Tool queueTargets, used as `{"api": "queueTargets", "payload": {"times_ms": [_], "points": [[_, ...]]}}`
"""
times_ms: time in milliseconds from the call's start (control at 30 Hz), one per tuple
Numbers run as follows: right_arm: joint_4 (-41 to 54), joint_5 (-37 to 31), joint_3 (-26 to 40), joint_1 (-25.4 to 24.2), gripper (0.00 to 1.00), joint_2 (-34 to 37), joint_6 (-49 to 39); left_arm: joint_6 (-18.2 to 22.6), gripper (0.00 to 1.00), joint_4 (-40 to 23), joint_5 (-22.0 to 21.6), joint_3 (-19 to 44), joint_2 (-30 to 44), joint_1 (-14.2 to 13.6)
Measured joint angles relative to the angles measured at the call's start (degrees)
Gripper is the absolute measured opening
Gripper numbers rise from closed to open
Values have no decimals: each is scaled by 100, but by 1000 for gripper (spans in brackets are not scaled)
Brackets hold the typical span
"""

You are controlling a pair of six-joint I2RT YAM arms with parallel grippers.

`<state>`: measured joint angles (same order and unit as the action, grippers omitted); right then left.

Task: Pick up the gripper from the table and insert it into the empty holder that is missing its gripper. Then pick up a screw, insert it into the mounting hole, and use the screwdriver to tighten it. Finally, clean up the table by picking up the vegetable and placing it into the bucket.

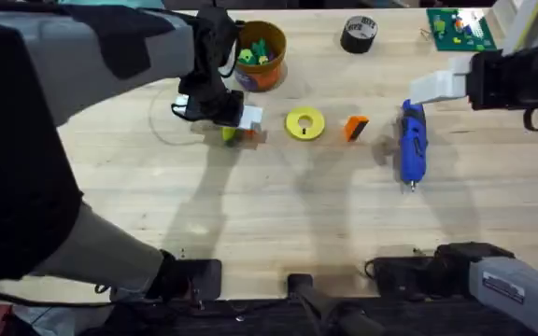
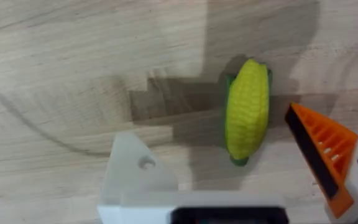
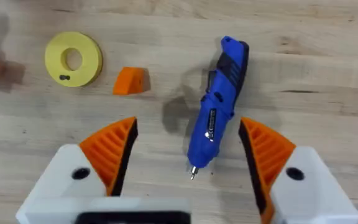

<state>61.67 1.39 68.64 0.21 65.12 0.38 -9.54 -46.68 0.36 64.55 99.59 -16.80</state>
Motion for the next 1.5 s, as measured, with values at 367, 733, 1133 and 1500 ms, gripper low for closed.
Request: {"api": "queueTargets", "payload": {"times_ms": [367,733,1133,1500], "points": [[0,0,0,0,997,-2,0,-43,669,6,0,0,63,0],[0,0,0,0,998,-2,1,-55,7,5,1,0,63,0],[0,0,0,0,997,-2,0,-103,6,-474,2,483,7,0],[0,0,0,0,997,-2,2,-127,6,-1507,2,1660,-1155,0]]}}
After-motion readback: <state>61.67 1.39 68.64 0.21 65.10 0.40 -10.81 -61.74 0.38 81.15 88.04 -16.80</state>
